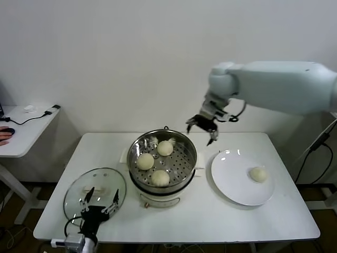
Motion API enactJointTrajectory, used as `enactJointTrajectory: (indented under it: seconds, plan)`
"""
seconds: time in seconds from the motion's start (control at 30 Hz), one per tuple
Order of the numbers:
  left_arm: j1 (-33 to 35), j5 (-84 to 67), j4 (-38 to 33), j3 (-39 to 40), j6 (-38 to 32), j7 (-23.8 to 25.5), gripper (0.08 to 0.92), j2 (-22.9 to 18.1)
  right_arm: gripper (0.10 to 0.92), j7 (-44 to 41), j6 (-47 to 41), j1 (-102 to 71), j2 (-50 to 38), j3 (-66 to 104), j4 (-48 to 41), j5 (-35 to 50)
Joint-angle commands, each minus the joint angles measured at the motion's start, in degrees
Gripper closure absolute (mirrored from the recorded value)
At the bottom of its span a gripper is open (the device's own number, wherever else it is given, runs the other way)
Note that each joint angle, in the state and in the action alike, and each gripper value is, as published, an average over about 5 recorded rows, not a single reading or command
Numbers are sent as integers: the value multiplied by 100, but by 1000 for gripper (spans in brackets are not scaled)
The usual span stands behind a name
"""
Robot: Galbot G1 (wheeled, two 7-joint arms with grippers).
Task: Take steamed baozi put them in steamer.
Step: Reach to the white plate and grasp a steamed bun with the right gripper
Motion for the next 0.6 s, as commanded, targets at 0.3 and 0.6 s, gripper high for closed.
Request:
enactJointTrajectory:
  seconds: [0.3, 0.6]
  plan:
    - [29, 1, 36, -49, 19, 6, 177, -24, 203, -41, -1752, -2371, -2575, 780, -1069, -835]
    - [115, 113, 85, -64, 22, 24, 177, -104, 203, 119, -1690, -4047, -2138, 2424, -2165, -1485]
